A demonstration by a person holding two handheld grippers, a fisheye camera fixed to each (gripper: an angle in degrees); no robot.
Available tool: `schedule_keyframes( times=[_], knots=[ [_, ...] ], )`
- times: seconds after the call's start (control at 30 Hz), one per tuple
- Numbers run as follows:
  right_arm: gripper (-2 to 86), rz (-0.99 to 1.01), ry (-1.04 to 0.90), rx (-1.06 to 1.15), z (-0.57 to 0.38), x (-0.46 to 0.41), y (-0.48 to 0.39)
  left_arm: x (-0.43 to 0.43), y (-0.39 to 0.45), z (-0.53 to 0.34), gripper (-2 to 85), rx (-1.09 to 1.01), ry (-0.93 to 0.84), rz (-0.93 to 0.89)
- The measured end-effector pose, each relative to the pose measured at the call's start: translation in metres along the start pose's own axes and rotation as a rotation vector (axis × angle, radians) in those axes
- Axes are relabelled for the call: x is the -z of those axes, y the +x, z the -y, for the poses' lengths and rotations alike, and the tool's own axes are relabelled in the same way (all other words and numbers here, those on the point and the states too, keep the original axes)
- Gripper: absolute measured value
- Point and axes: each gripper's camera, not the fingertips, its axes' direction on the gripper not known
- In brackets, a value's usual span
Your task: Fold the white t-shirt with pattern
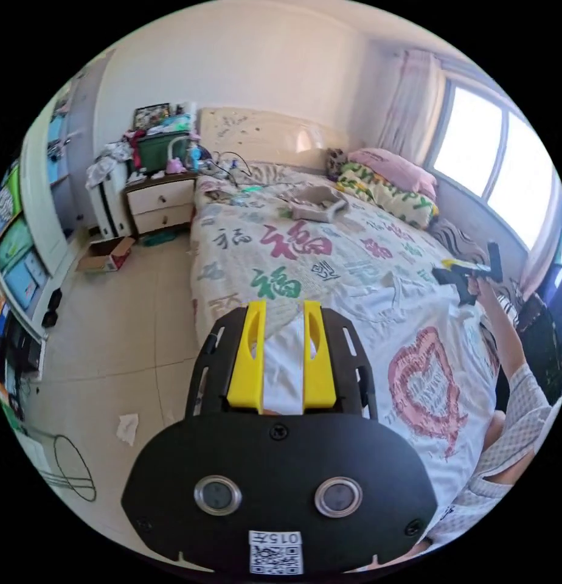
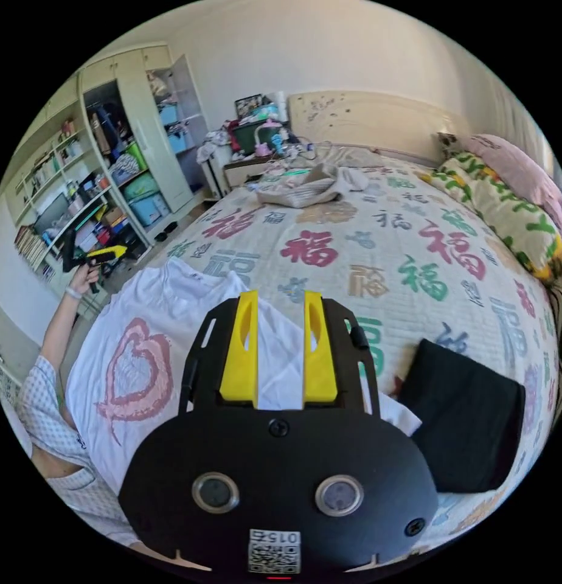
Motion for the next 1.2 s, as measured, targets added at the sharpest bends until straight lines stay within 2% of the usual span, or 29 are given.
schedule_keyframes(
  times=[0.13, 0.17, 0.23, 0.3, 0.4, 0.47, 0.57, 0.6, 0.7, 0.8, 0.87, 0.93, 1.03, 1.1, 1.2],
  knots=[
    [10.4, -0.08, -0.268, 0.05, 0.03, -0.092, -0.028, -0.108, 0.037, 0.028, 6.8, -0.02, -0.218, -0.051],
    [9.8, -0.109, -0.267, 0.081, 0.031, -0.094, -0.033, -0.117, 0.042, 0.029, 5.9, -0.036, -0.24, -0.039],
    [0.6, -0.187, -0.235, 0.153, 0.038, -0.091, -0.046, -0.117, 0.053, 0.036, 2.2, -0.086, -0.213, 0.018],
    [-0.3, -0.21, -0.16, 0.137, 0.047, -0.082, -0.05, -0.105, 0.055, 0.045, 1.4, -0.108, -0.158, 0.044],
    [-0.4, -0.256, -0.129, 0.112, 0.053, -0.091, -0.053, -0.091, 0.045, 0.052, 1.1, -0.048, -0.065, 0.045],
    [0.2, -0.303, -0.188, 0.118, 0.05, -0.111, -0.057, -0.102, 0.039, 0.047, 1.5, -0.024, -0.09, 0.041],
    [5.3, -0.358, -0.169, 0.062, 0.045, -0.106, -0.062, -0.111, 0.036, 0.046, 3.7, 0.017, -0.163, 0.053],
    [7.8, -0.354, -0.174, 0.013, 0.043, -0.094, -0.059, -0.1, 0.038, 0.049, 5.1, 0.019, -0.168, 0.082],
    [7.9, -0.262, -0.015, 0.0, 0.012, -0.025, -0.066, -0.037, 0.047, 0.044, 6.0, -0.018, -0.112, 0.179],
    [8.3, -0.035, 0.029, 0.084, -0.049, 0.048, -0.087, 0.057, 0.067, 0.0, 6.9, -0.094, -0.029, 0.06],
    [8.6, 0.039, 0.027, 0.141, -0.102, 0.086, -0.107, 0.117, 0.087, -0.048, 7.2, -0.143, 0.018, 0.022],
    [8.5, 0.034, 0.033, 0.182, -0.178, 0.125, -0.133, 0.189, 0.11, -0.123, 7.3, -0.161, 0.07, -0.005],
    [8.6, -0.016, 0.01, 0.182, -0.265, 0.153, -0.157, 0.248, 0.129, -0.215, 7.3, -0.121, 0.07, -0.066],
    [9.0, -0.064, -0.042, 0.162, -0.305, 0.159, -0.166, 0.266, 0.136, -0.262, 7.5, -0.096, 0.029, -0.094],
    [10.7, -0.1, -0.18, 0.117, -0.347, 0.155, -0.167, 0.277, 0.142, -0.32, 8.2, -0.056, -0.075, -0.039]
  ],
)
